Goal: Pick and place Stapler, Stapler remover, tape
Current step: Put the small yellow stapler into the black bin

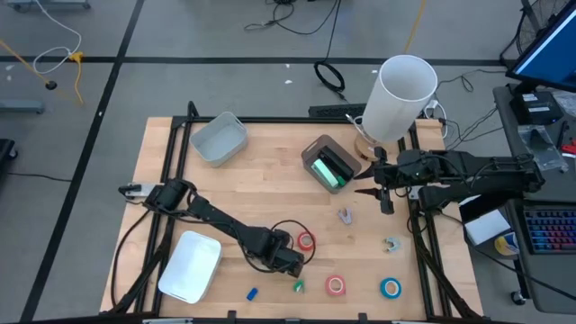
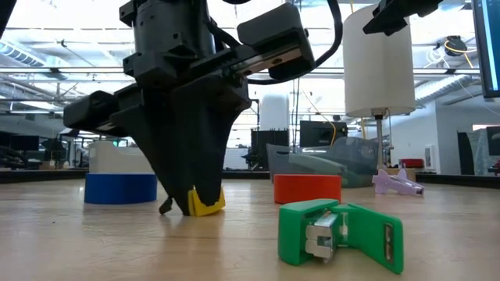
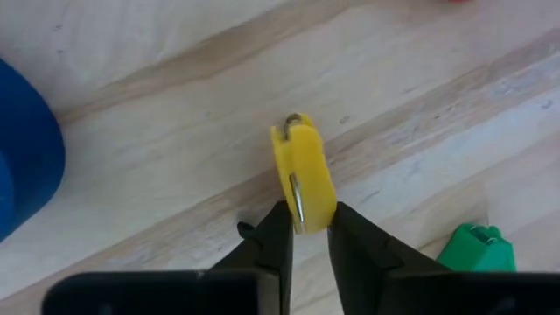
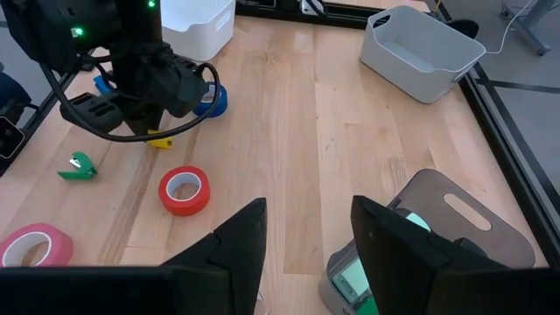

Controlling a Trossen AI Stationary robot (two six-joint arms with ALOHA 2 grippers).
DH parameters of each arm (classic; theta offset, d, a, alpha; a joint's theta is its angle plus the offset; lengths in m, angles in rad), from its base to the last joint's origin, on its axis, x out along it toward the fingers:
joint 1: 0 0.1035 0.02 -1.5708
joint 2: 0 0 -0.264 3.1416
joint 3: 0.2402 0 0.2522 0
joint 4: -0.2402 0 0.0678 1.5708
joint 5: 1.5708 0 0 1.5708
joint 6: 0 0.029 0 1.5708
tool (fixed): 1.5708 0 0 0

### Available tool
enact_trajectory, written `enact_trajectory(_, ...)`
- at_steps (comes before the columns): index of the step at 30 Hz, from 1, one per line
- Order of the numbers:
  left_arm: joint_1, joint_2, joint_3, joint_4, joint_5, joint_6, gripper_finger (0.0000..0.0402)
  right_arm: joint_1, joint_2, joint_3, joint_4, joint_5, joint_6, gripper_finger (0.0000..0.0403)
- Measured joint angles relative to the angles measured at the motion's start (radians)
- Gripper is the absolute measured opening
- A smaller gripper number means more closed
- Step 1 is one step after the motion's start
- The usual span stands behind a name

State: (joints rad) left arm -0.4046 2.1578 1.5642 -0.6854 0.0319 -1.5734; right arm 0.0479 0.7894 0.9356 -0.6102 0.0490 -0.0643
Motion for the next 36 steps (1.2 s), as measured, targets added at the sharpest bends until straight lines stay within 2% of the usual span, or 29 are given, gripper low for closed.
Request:
enact_trajectory(5, -0.003, -0.014, -0.002, 0.006, -0.015, 0.029, 0.0049, 0.000, 0.000, 0.000, 0.000, -0.002, 0.000, 0.0160)
enact_trajectory(11, -0.006, -0.116, -0.002, -0.006, -0.089, 0.092, 0.0043, -0.001, 0.000, 0.000, 0.004, -0.054, 0.000, 0.0161)
enact_trajectory(17, -0.006, -0.184, -0.002, -0.066, -0.185, 0.113, 0.0004, 0.000, 0.000, 0.000, 0.011, -0.079, 0.000, 0.0161)
enact_trajectory(22, 0.001, -0.206, -0.002, -0.086, -0.236, 0.128, 0.0024, 0.000, 0.000, 0.000, 0.023, -0.080, 0.000, 0.0160)
enact_trajectory(28, 0.052, -0.215, 0.000, -0.143, -0.314, 0.261, 0.0045, 0.000, 0.000, 0.000, 0.053, -0.080, 0.000, 0.0162)
enact_trajectory(33, 0.137, -0.214, 0.000, -0.244, -0.309, 0.440, 0.0053, 0.000, 0.000, 0.000, 0.061, -0.080, 0.000, 0.0160)
enact_trajectory(36, 0.198, -0.214, 0.000, -0.261, -0.285, 0.603, 0.0059, 0.000, 0.000, 0.000, 0.061, -0.079, 0.000, 0.0161)
